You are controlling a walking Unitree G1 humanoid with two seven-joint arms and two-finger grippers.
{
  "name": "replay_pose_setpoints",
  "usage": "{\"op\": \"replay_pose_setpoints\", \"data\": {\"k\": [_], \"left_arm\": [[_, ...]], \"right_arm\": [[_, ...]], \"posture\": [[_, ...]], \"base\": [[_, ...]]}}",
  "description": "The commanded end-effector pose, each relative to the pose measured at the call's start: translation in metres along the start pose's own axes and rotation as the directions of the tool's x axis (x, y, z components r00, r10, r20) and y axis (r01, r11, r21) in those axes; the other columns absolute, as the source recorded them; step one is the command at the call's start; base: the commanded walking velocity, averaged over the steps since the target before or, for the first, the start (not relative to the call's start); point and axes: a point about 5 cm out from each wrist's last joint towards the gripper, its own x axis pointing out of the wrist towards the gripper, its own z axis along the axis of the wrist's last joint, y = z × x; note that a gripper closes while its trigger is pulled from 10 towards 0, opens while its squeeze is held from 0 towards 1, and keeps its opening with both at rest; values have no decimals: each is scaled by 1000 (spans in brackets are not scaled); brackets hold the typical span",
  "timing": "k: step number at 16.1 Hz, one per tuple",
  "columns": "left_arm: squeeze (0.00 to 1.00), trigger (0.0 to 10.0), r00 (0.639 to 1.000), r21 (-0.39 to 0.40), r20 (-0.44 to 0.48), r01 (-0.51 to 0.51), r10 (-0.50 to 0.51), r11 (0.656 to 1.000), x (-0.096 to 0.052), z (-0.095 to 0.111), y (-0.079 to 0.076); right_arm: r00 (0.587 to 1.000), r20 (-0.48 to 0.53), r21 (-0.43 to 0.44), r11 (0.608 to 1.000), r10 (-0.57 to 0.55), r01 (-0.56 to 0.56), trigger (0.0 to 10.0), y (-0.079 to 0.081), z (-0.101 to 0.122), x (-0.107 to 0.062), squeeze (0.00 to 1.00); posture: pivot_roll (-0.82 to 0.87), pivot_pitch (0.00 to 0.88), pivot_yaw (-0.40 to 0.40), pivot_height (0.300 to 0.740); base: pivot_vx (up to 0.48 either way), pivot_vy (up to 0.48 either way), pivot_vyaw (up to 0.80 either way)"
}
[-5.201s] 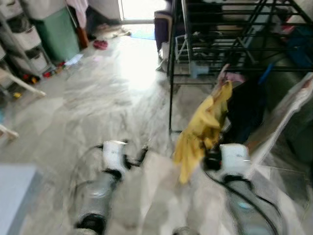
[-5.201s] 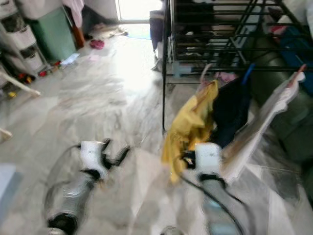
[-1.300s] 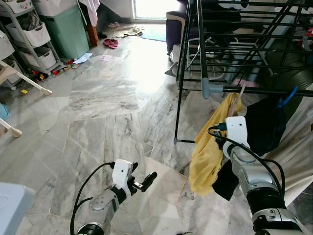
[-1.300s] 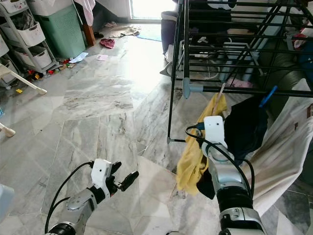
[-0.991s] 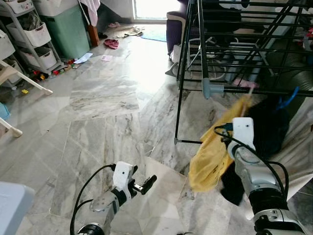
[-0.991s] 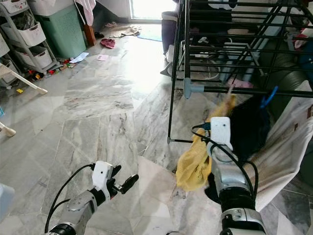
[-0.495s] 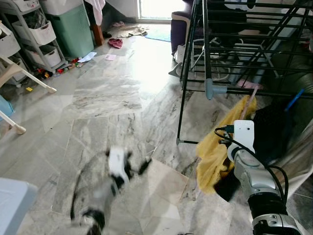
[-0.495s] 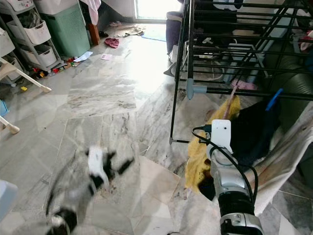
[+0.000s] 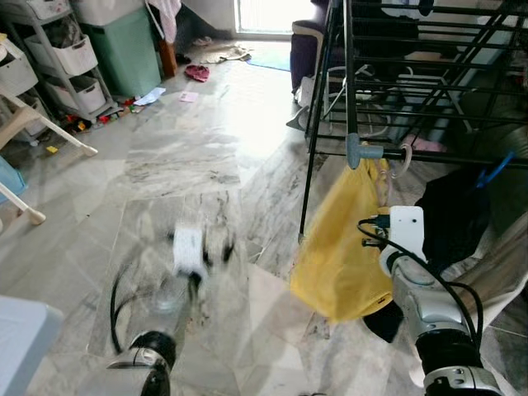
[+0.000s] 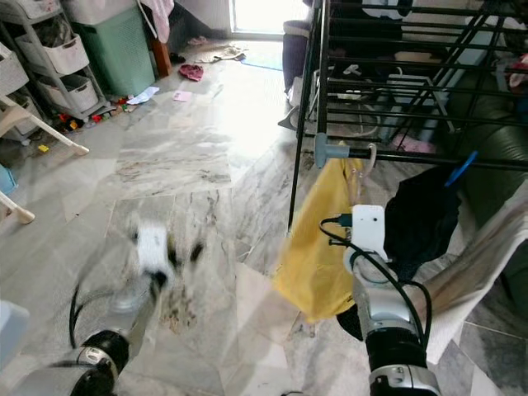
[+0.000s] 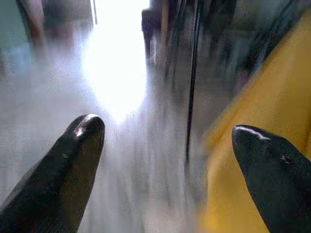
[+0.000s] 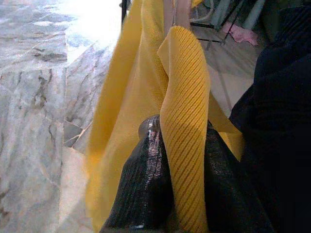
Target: Hang hanger
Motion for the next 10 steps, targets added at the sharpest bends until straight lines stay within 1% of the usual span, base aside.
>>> {"op": "replay_pose_setpoints", "data": {"k": [1, 3, 4, 5, 7, 8, 10], "left_arm": [[0, 10000, 996, 32, 94, -10, 7, 999, -6, 13, 8], [0, 10000, 992, 62, 101, -81, 74, 995, -29, 7, 24], [0, 10000, 990, 71, 102, -105, 97, 992, -35, 6, 29], [0, 10000, 987, 82, 102, -137, 128, 987, -44, 5, 33], [0, 10000, 986, 84, 94, -143, 135, 986, -53, 6, 33], [0, 10000, 990, 77, 81, -126, 119, 989, -56, 5, 31], [0, 10000, 994, 76, 71, -91, 86, 993, -56, 5, 29]], "right_arm": [[1000, -16, -17, 1000, 15, -15, 0, 4, -6, -2, 0], [999, -11, -42, 999, 33, -33, 0, 6, -7, -2, 0], [999, -12, -44, 998, 35, -36, 0, 7, -7, -2, 0], [999, -10, -49, 998, 42, -42, 0, 8, -7, -1, 0], [999, -9, -51, 998, 47, -47, 0, 9, -7, -1, 0], [998, -4, -60, 997, 55, -55, 0, 11, -6, -1, 0], [998, 6, -75, 995, 61, -60, 0, 14, -5, 0, 0]], "posture": [[-162, 78, 12, 740], [-136, 82, 5, 740], [-129, 84, 3, 740], [-124, 86, 1, 740], [-124, 86, 1, 740], [-108, 88, 0, 740], [-104, 85, 3, 740]], "base": [[0, 0, 0], [0, 0, 0], [0, 0, 0], [0, 0, 0], [0, 0, 0], [0, 0, 0], [0, 0, 0]]}}
